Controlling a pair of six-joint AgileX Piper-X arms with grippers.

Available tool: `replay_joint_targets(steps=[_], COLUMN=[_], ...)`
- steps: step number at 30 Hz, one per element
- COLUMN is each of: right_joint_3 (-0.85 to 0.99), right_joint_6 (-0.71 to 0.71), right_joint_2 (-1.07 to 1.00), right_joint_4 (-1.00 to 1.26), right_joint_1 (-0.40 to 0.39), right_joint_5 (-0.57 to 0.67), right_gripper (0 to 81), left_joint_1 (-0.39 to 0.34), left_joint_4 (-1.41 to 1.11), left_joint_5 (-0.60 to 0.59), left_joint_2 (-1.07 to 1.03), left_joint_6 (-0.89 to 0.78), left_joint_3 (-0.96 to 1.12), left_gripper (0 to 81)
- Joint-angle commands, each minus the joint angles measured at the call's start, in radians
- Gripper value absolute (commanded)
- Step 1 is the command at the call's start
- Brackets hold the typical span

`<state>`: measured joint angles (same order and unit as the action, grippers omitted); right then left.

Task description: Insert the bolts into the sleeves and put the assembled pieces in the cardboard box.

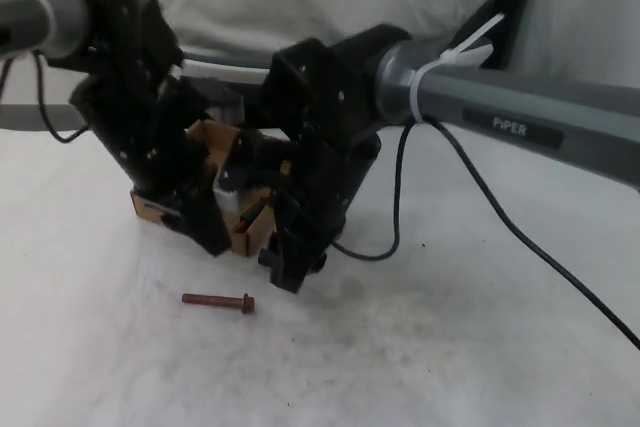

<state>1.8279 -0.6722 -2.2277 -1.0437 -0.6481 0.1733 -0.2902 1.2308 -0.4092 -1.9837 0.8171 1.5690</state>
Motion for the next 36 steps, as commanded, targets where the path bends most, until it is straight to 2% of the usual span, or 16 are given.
replay_joint_targets(steps=[1, 5, 8, 11, 16, 28, 36], right_joint_3=[0.007, 0.007, 0.007, 0.007, 0.007, 0.009, 0.009], right_joint_6=[-0.007, -0.015, -0.015, -0.015, 0.001, 0.026, 0.120], right_joint_2=[-0.031, -0.041, -0.041, -0.041, -0.041, -0.041, -0.006], right_joint_4=[0.005, 0.023, 0.038, 0.038, 0.036, 0.004, -0.025], right_joint_1=[-0.003, -0.003, -0.003, -0.003, -0.003, 0.009, 0.081], right_joint_5=[-0.030, -0.029, -0.029, -0.033, -0.037, -0.153, -0.161], right_gripper=[44.7, 44.7, 44.7, 44.7, 44.7, 44.7, 44.7], left_joint_1=[-0.044, -0.071, -0.070, -0.063, -0.041, 0.060, 0.059], left_joint_4=[0.026, 0.026, 0.026, 0.018, 0.006, -0.057, -0.057], left_joint_5=[-0.026, 0.047, 0.049, 0.063, 0.164, 0.177, 0.151], left_joint_2=[0.016, 0.016, 0.016, 0.016, 0.016, 0.022, 0.066], left_joint_6=[0.021, 0.021, 0.021, 0.021, 0.015, -0.150, -0.157], left_joint_3=[-0.007, -0.046, -0.077, -0.096, -0.099, -0.099, -0.099], left_gripper=[42.6, 42.6, 42.6, 42.6, 42.6, 42.6, 42.6])
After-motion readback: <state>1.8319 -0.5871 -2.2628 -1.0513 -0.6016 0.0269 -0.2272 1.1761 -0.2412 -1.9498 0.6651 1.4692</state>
